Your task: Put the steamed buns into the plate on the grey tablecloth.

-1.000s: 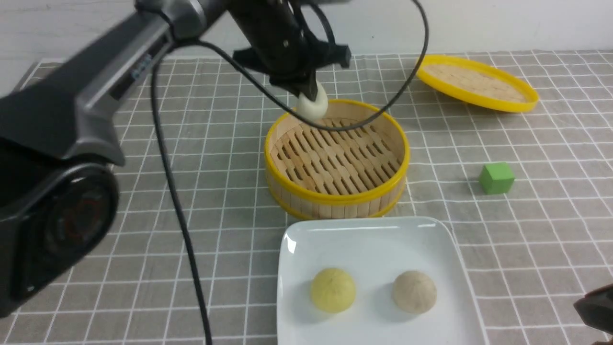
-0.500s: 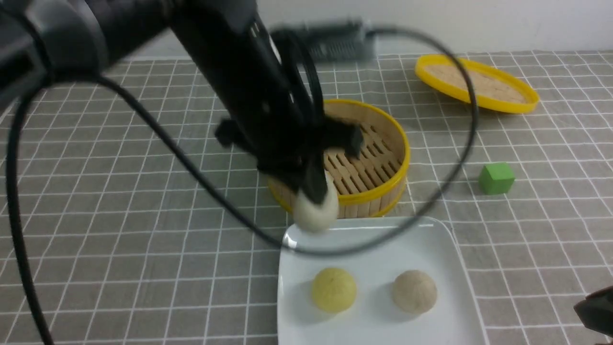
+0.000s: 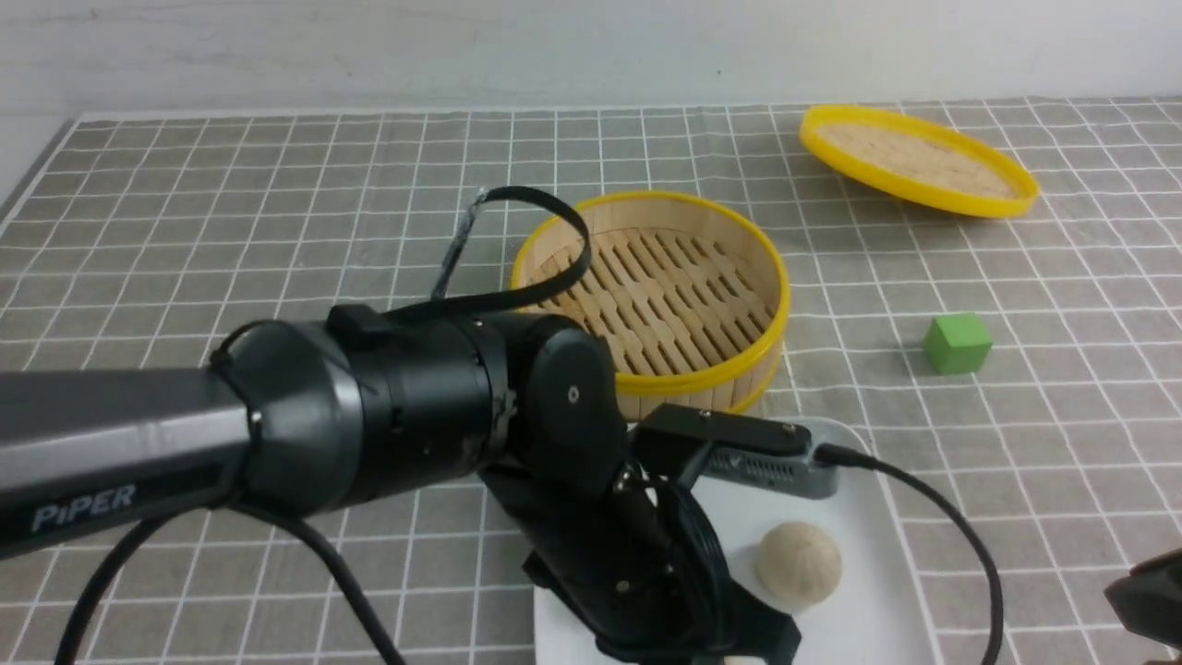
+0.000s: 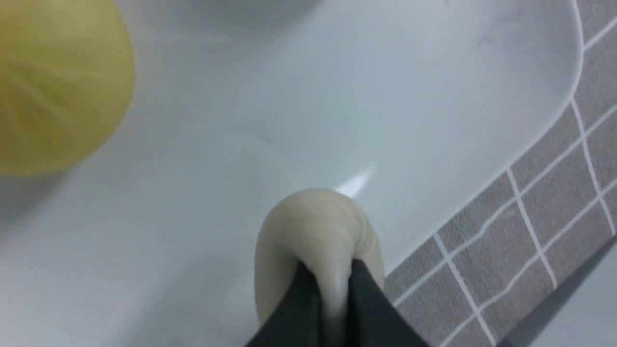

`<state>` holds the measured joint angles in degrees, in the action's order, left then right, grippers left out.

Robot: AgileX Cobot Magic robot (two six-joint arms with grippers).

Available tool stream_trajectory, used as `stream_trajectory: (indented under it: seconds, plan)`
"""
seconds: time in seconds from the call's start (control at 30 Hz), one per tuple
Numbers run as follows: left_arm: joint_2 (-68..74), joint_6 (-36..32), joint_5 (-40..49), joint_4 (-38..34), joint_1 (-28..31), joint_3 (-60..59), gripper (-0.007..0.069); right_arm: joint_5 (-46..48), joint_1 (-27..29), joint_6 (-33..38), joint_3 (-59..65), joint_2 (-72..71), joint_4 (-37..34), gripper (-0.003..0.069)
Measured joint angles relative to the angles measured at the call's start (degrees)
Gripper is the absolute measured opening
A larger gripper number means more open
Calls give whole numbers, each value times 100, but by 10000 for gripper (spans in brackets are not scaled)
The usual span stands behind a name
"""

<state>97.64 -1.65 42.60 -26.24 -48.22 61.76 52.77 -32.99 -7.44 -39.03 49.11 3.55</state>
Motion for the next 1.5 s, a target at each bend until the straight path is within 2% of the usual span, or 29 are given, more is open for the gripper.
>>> stream_trajectory:
  seconds: [0.17, 0.37, 0.67, 0.77, 0.9, 1.17, 1.3, 1.33, 1.37, 1.4, 1.43, 1.5]
  plan:
    - [-12, 0, -135, 281, 0, 0, 48, 0, 0, 0, 0, 0, 0, 144]
    - [179, 117, -158, 586, 0, 0, 134, 0, 0, 0, 0, 0, 0, 150]
    - [87, 565, -61, 858, 0, 19, 433, 22, 0, 0, 0, 0, 0, 160]
    - [-96, 617, -22, 1165, 0, 94, 484, 30, 0, 0, 0, 0, -5, 163]
    - [-336, 859, 42, 1587, 0, 113, 501, 69, 0, 0, 0, 0, -5, 166]
    - [-1031, 1529, 121, 2436, 0, 113, 463, 637, 0, 0, -204, -462, 223, 129]
    - [-1412, 1768, 199, 2732, 0, 113, 323, 1226, 0, -82, -559, -1476, 420, 20]
    - [-1424, 1769, 213, 2739, 0, 113, 314, 1244, 0, -94, -567, -1536, 431, 15]
    - [-1495, 1781, 253, 2764, 0, 113, 239, 1370, 0, -241, -595, -2115, 556, -10]
    - [-1517, 1787, 279, 2768, 0, 113, 189, 1389, 0, -346, -595, -2465, 656, -14]
    - [-1517, 1787, 282, 2768, 0, 113, 179, 1389, 0, -346, -595, -2465, 676, -14]
    - [-1522, 1787, 332, 2768, 0, 113, 66, 1164, 0, -650, -485, -3306, 877, -15]
